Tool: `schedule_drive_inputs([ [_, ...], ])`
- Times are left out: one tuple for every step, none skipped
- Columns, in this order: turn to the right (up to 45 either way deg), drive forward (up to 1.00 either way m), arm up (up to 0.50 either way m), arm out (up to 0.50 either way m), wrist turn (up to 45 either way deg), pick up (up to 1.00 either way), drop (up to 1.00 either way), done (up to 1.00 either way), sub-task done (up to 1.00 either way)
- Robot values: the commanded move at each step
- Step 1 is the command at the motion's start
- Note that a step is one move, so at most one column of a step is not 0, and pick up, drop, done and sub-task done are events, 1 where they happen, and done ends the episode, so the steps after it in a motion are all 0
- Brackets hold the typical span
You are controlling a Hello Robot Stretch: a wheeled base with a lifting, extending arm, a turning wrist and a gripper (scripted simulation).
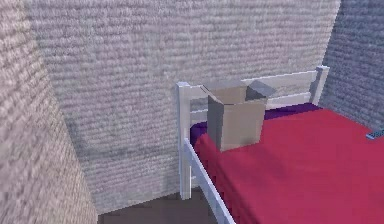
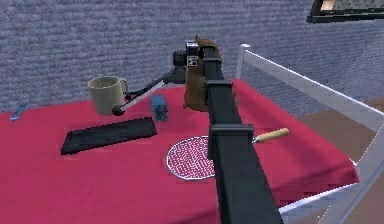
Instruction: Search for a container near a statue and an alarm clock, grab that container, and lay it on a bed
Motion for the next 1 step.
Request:
schedule_drive_inputs([
  [0.0, 0.00, -0.32, 0.00, 0.0, 0.00, 0.00, 0.00, 0.00],
])
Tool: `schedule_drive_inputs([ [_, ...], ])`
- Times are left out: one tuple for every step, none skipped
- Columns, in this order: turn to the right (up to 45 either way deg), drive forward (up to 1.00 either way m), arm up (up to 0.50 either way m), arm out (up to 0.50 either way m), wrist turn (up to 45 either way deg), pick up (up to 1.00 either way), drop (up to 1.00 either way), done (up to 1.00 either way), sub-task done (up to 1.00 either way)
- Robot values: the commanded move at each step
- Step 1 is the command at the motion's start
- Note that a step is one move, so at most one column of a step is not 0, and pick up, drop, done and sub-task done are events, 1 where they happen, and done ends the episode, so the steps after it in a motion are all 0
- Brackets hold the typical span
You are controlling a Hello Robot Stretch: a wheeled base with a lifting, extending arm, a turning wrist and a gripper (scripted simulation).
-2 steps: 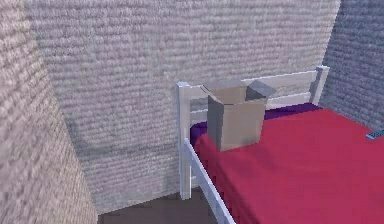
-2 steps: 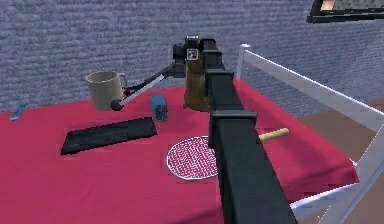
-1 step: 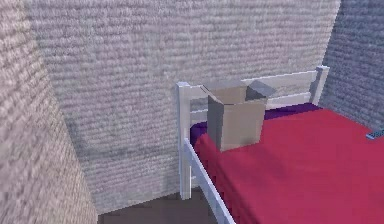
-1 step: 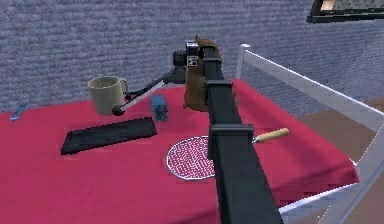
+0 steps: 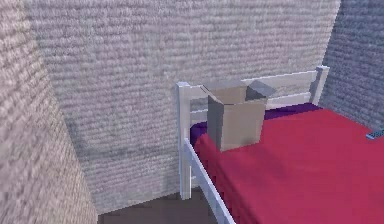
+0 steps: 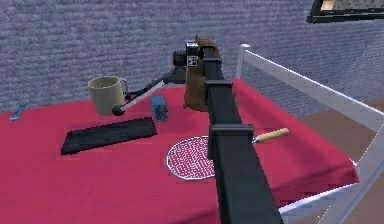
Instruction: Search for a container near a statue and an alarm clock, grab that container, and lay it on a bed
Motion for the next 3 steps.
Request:
schedule_drive_inputs([
  [0.0, 0.00, 0.00, 0.00, 0.0, 0.00, 1.00, 0.00, 0.00],
  [0.0, 0.00, 0.02, 0.00, 0.0, 0.00, 0.00, 0.00, 0.00],
  [0.0, 0.00, 0.00, -0.08, 0.0, 0.00, 0.00, 0.00, 0.00],
])
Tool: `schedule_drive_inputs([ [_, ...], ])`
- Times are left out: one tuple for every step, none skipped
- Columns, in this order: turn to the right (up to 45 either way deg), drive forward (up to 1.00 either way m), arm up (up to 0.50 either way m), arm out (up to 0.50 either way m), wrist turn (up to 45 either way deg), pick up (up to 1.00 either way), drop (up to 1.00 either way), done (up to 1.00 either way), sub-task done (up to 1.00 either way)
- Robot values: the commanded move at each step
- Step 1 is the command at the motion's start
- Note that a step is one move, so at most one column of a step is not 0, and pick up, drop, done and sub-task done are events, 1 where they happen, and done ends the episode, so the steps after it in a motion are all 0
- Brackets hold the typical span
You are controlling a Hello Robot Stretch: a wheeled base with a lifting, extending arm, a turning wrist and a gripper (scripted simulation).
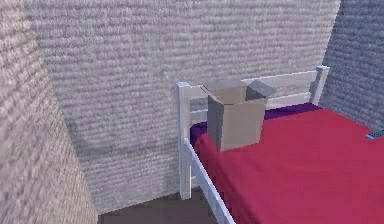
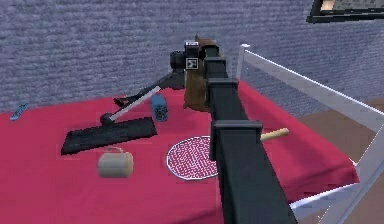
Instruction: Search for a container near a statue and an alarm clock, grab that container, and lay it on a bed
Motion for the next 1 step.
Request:
schedule_drive_inputs([
  [0.0, 0.00, 0.00, 0.00, 0.0, 0.00, 0.00, 1.00, 0.00],
])
